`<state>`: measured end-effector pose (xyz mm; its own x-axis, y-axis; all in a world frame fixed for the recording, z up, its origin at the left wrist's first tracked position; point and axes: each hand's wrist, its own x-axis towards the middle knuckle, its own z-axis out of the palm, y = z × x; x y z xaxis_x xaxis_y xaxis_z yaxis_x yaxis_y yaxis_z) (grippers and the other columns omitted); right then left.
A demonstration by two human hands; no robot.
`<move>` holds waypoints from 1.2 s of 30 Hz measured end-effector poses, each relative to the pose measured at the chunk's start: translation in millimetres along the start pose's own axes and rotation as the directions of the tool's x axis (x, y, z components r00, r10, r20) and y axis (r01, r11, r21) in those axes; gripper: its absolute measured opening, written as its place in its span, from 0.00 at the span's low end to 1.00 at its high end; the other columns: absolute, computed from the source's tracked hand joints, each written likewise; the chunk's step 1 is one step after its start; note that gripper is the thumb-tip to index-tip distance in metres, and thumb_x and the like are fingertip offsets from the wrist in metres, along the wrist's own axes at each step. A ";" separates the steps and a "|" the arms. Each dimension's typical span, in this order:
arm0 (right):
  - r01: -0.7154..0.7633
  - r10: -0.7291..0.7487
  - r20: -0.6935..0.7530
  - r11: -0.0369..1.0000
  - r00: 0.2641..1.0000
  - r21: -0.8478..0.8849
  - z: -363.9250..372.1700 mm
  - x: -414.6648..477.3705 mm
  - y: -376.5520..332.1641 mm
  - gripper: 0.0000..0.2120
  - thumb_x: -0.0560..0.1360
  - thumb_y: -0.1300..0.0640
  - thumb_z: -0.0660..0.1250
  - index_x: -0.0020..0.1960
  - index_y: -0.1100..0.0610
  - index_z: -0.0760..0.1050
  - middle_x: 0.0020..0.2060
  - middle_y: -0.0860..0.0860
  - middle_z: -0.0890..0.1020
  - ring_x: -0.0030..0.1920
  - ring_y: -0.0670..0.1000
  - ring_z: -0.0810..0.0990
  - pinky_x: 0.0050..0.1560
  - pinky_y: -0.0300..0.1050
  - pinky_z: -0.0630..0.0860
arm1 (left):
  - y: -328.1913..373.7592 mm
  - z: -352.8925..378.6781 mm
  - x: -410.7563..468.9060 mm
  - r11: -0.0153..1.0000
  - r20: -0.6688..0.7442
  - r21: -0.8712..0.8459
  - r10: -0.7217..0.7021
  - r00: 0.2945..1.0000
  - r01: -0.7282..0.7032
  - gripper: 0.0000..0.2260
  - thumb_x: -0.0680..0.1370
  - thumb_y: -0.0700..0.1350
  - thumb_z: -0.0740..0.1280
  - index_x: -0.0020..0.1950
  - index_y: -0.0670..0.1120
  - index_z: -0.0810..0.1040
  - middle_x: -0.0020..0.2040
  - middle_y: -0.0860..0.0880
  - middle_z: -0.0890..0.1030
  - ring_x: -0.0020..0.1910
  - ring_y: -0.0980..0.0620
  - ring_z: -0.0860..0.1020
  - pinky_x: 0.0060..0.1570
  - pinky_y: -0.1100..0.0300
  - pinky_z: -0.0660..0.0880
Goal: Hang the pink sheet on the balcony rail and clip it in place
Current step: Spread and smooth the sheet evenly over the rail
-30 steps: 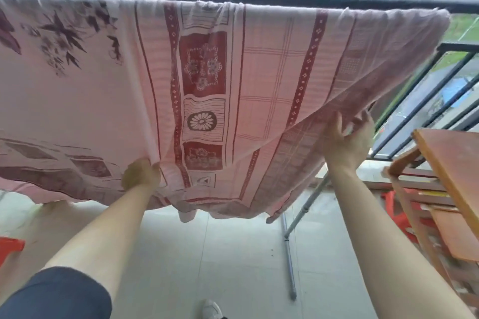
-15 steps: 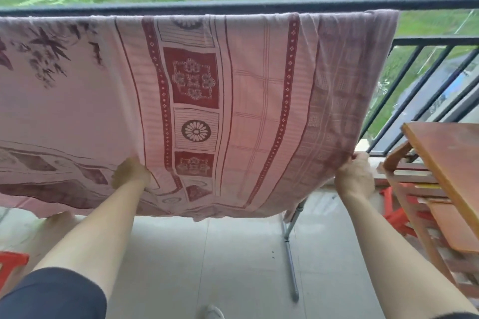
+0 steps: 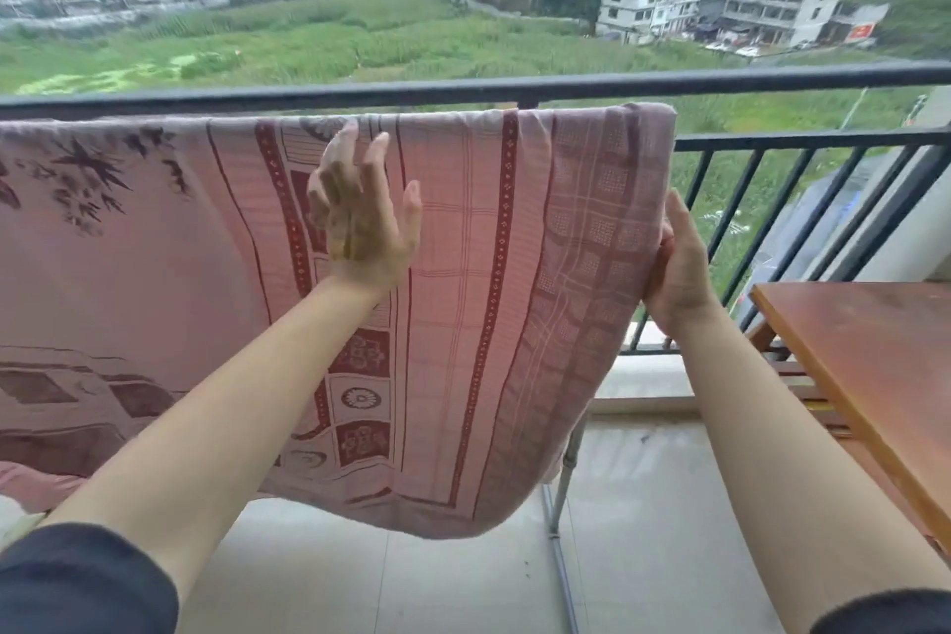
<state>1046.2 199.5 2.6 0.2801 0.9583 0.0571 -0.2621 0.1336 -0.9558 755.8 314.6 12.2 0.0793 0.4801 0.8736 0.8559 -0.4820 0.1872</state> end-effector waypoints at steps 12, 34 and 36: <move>0.084 -0.088 -0.102 0.995 0.991 -0.048 11.7 42.2 -94.6 0.12 0.75 0.59 0.71 0.57 0.56 0.74 0.43 0.53 0.83 0.39 0.52 0.82 0.44 0.52 0.82 | 2.4 7.9 98.3 0.955 0.513 0.245 0.018 0.858 -0.167 0.31 0.80 0.68 0.39 0.49 0.48 0.73 0.48 0.42 0.79 0.49 0.41 0.77 0.52 0.46 0.70; 0.235 -0.793 -0.233 0.424 0.564 -0.875 79.3 67.7 -89.1 0.20 0.74 0.63 0.64 0.65 0.54 0.71 0.60 0.53 0.73 0.60 0.49 0.72 0.64 0.41 0.67 | -50.8 -5.2 78.0 0.999 0.309 0.047 0.009 0.951 -0.025 0.25 0.83 0.60 0.49 0.60 0.43 0.76 0.58 0.42 0.77 0.58 0.43 0.74 0.61 0.45 0.69; 0.306 -0.774 -0.043 0.300 0.632 -0.903 104.0 69.3 -92.3 0.18 0.76 0.59 0.60 0.65 0.53 0.72 0.60 0.52 0.77 0.60 0.50 0.74 0.63 0.43 0.65 | -56.3 -10.5 77.8 1.000 0.220 -0.025 0.015 0.975 -0.010 0.23 0.83 0.57 0.51 0.61 0.42 0.75 0.58 0.42 0.77 0.58 0.44 0.75 0.59 0.46 0.72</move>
<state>993.7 279.9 124.8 0.4196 0.4916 0.7631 0.8413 0.1050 -0.5303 708.4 371.4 74.4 0.2029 0.6223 0.7560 0.8419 -0.5051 0.1899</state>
